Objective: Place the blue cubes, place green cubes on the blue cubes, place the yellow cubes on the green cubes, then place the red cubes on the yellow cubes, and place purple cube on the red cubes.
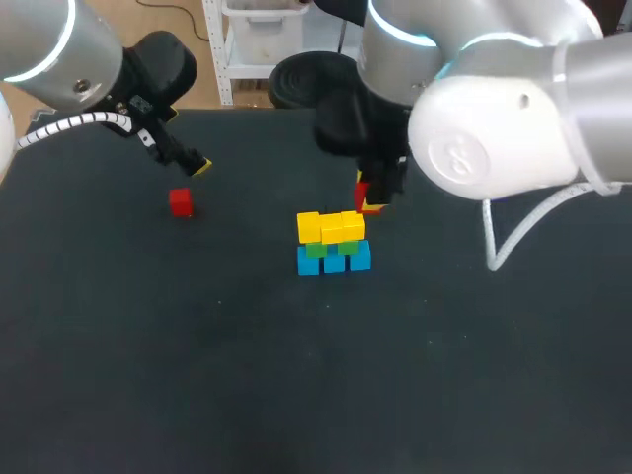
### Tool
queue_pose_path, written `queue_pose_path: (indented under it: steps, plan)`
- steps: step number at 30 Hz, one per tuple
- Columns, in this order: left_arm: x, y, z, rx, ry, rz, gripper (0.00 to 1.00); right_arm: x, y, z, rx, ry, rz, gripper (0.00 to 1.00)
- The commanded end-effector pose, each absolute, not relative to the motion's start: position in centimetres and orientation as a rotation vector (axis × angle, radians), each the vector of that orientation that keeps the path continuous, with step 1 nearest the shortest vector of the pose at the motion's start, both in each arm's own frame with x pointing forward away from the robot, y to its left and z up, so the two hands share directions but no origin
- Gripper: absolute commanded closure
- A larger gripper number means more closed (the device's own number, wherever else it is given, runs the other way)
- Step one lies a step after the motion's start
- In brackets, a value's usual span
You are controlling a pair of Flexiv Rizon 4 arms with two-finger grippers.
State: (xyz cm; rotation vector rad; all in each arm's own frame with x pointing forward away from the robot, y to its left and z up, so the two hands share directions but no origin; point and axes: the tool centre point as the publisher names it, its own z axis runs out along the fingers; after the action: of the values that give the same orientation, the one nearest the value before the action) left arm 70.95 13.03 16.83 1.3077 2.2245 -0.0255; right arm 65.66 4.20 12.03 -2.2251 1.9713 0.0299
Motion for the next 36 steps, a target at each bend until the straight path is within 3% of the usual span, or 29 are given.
queue_pose_path:
  steps: [1,36]
  plan:
    - [71.1,13.1,16.8,1.311,2.223,-0.03,0.0,66.7,4.7,11.9,-2.245,2.014,0.079,1.0]
    - [71.1,13.1,16.8,1.311,2.223,-0.03,0.0,66.6,7.3,9.3,-2.368,2.013,0.174,1.0]
